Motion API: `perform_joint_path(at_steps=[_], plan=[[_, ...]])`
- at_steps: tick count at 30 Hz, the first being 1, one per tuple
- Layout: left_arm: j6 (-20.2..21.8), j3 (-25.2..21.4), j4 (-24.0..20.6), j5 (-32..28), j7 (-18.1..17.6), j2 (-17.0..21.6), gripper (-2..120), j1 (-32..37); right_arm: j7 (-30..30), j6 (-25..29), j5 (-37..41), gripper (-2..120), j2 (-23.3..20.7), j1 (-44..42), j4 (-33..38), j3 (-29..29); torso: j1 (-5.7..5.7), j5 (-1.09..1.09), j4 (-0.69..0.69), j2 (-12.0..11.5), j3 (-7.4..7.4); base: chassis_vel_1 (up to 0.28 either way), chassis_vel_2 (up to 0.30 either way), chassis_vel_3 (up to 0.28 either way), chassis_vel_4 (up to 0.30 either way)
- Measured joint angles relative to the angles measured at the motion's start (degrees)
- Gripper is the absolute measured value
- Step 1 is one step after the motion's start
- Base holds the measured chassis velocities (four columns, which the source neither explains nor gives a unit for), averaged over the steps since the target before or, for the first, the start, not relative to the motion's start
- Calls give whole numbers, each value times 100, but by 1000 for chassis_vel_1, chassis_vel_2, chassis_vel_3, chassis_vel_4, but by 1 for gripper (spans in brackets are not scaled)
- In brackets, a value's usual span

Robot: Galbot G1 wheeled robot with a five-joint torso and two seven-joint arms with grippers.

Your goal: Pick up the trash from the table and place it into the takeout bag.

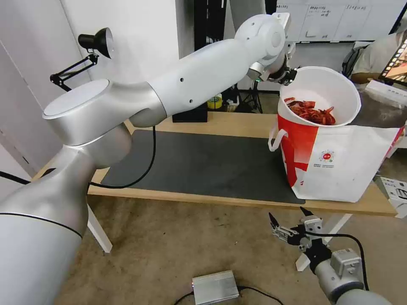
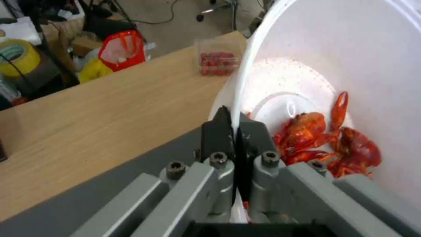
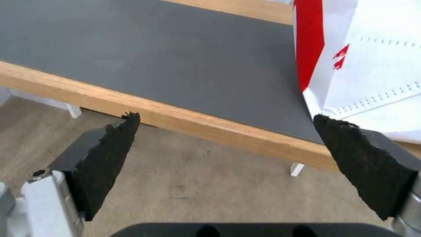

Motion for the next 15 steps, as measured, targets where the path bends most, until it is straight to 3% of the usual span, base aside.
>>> perform_joint_path(at_steps=[15], plan=[[-42,-206,-17,209,66,-9,0,9,0,0,0,100,0,0,0,0,0,0,0,-1,-1,0,0,0,0]])
